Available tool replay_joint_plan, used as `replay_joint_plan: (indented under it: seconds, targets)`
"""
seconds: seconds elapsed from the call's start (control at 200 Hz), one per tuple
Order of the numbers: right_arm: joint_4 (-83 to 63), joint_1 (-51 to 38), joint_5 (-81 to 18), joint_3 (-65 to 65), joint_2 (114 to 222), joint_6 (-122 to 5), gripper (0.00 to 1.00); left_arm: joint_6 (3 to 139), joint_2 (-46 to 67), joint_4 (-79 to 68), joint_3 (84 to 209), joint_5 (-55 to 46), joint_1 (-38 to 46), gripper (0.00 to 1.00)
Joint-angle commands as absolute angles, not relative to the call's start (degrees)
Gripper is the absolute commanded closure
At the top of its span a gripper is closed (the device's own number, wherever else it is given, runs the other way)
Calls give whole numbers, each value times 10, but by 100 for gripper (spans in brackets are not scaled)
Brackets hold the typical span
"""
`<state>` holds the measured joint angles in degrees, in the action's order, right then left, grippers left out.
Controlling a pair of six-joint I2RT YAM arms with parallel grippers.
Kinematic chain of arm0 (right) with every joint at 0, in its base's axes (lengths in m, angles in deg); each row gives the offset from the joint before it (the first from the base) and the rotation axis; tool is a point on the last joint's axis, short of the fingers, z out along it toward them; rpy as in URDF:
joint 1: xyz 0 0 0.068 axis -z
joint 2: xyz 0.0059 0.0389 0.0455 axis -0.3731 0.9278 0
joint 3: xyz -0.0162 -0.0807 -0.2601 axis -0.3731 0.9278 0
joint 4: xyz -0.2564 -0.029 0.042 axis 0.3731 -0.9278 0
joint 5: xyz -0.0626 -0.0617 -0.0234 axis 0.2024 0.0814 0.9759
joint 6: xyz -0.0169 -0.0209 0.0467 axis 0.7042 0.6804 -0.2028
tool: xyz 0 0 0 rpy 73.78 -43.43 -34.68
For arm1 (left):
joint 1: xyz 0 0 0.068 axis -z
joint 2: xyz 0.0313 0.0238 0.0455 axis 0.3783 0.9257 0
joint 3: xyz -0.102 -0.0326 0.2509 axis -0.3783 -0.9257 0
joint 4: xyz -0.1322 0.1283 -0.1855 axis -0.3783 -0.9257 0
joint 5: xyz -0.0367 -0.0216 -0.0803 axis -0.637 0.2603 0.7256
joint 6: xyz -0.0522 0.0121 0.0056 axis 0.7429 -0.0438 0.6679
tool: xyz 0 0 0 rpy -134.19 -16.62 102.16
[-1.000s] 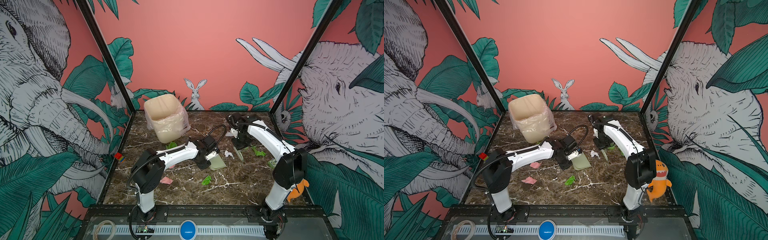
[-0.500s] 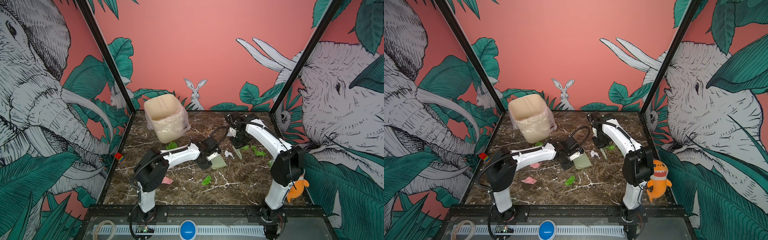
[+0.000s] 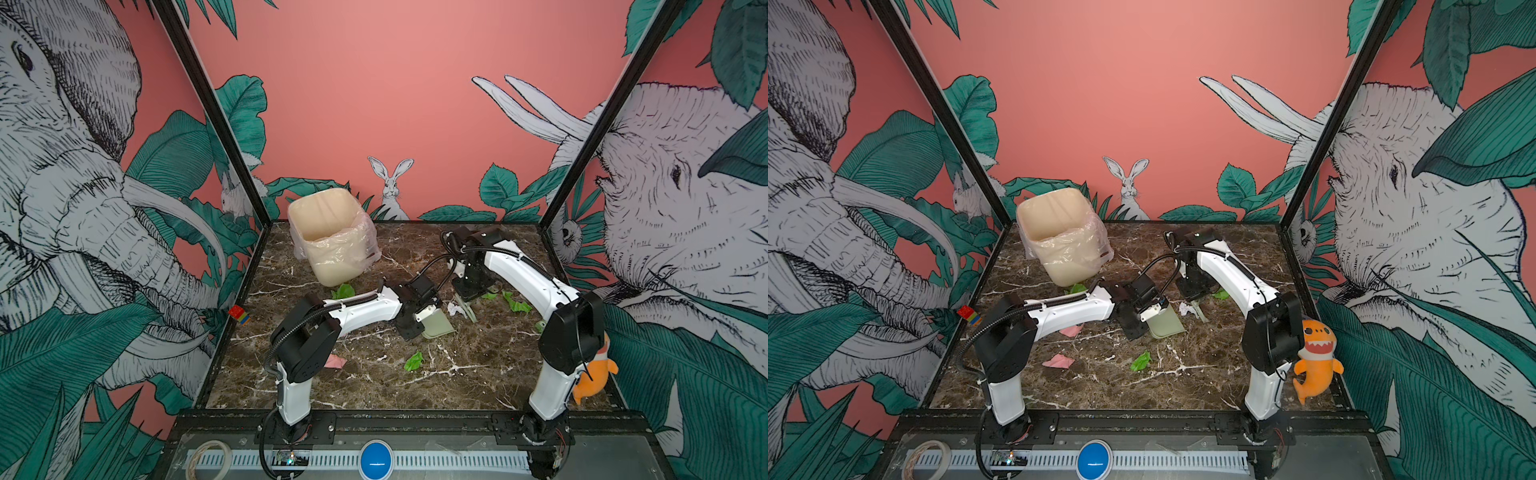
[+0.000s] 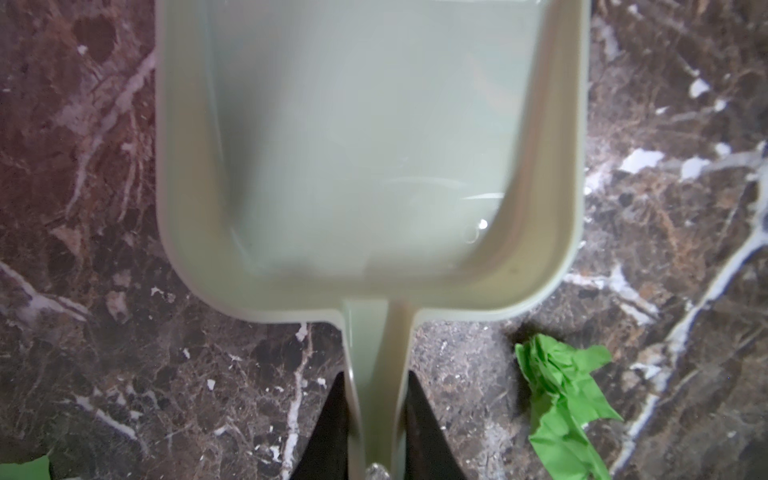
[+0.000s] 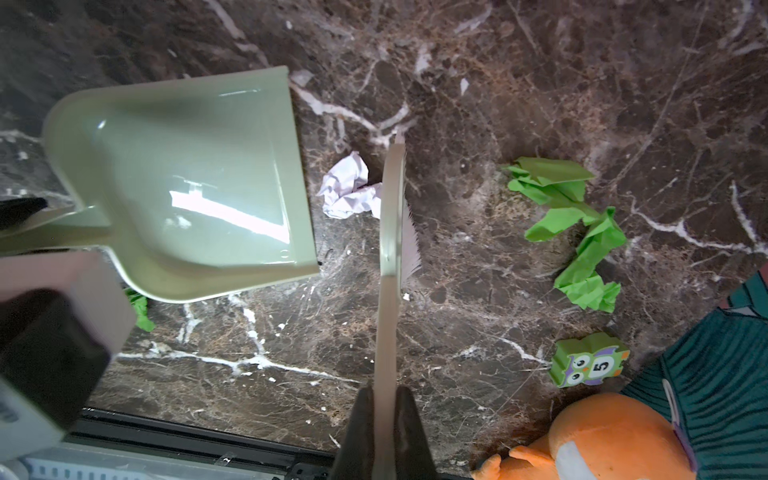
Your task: Sweep away the paper scraps from the table
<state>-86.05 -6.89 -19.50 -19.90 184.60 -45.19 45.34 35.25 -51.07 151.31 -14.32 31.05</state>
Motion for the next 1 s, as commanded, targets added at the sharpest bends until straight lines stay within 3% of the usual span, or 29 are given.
replay_joint_plan:
  seconds: [0.0,0.52,0.995]
  targets:
    - [-874,-81,-239,-212,1840,-459,100,452,355,-512,1508,-137,314,90]
    - [-835,-128,-358,-171,1755,-532,100,457,362,-508,1509,-135,314,91]
    - [-902,-108,-258,-201,1747,-502,100,465,343,-501,1497,-136,314,91]
